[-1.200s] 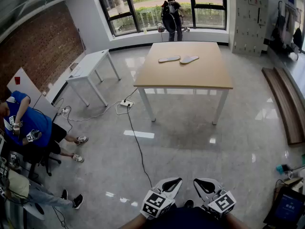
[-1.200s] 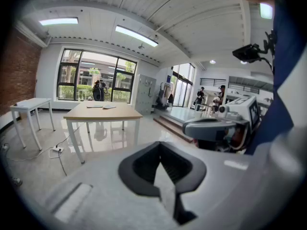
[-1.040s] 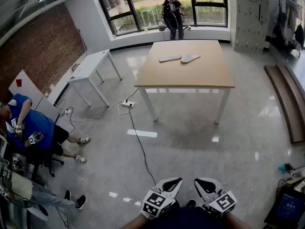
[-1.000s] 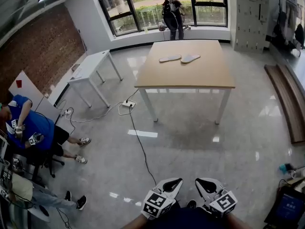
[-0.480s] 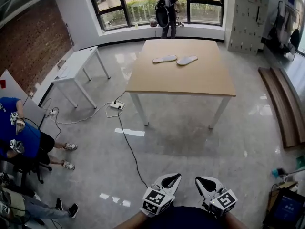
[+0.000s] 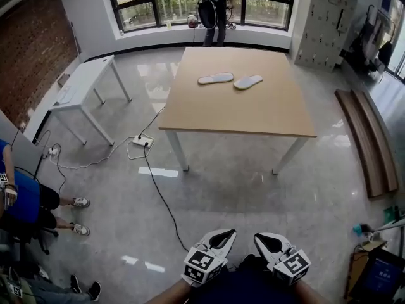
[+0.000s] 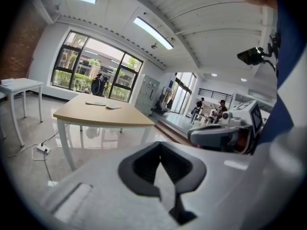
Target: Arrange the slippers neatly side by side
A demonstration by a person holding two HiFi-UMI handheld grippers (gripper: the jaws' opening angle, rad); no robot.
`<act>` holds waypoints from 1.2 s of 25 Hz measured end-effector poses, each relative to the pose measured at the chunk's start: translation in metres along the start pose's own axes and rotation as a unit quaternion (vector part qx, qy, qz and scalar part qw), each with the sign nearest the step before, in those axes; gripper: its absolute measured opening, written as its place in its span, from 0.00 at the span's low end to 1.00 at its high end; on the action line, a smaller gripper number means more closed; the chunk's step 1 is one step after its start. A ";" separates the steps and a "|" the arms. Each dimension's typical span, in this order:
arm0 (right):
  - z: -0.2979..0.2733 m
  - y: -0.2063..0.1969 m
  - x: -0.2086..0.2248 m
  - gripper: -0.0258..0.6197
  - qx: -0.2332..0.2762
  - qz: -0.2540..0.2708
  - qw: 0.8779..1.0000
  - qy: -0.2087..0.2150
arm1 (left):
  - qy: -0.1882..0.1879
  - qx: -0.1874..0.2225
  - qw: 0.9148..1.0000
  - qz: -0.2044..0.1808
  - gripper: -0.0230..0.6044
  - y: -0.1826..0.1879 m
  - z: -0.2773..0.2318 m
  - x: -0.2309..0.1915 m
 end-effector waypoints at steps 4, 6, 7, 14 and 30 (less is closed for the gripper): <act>-0.023 0.007 0.016 0.06 -0.013 0.000 1.000 0.000 | -0.005 -0.008 1.000 0.005 0.04 0.011 -0.016 -0.021; -0.038 0.010 0.026 0.06 -0.013 -0.003 1.000 0.006 | 0.001 -0.008 1.000 0.007 0.04 0.021 -0.023 -0.033; -0.046 0.014 0.032 0.06 -0.012 -0.005 1.000 0.011 | 0.006 -0.008 1.000 0.007 0.04 0.025 -0.027 -0.040; -0.095 0.057 0.101 0.06 0.015 0.005 0.998 0.054 | 0.059 0.001 0.998 0.002 0.04 0.078 -0.071 -0.076; -0.155 0.100 0.254 0.06 0.009 -0.008 0.995 0.096 | 0.111 0.003 0.994 0.005 0.04 0.152 -0.196 -0.123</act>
Point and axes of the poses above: the fingertips, and each gripper's own axes: z backward along the fingers, x to its right, y out of its top, the point moved 5 cm from there along z, backward along the fingers, and after that the axes turned 3 degrees about z, right-handed, at the moved point
